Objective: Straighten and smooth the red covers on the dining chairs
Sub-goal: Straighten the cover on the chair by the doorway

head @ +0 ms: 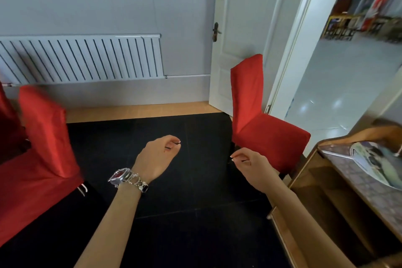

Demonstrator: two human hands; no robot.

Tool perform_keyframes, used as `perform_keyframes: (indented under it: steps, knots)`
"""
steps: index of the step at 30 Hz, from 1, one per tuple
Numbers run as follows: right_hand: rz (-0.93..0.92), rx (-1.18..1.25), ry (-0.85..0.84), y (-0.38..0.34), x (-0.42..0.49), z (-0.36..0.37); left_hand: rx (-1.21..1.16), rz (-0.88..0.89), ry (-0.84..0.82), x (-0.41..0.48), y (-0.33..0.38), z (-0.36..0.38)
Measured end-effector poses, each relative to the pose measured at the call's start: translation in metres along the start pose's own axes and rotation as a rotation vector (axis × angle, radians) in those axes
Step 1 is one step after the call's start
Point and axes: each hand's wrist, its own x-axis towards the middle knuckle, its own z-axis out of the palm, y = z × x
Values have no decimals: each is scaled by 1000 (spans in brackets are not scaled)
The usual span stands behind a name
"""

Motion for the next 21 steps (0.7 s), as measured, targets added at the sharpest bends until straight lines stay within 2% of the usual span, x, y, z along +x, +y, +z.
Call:
perform_keyframes:
  steps: [7,16,21]
  knots:
    - [67,38,45,12,115,-9,29,30,-62,129,3,16]
    - [59,146,174,17,271,-8,-145,-46,88,286,0,37]
    - [73,157,181,6,337,11,-164,-26,34,357,-25,37]
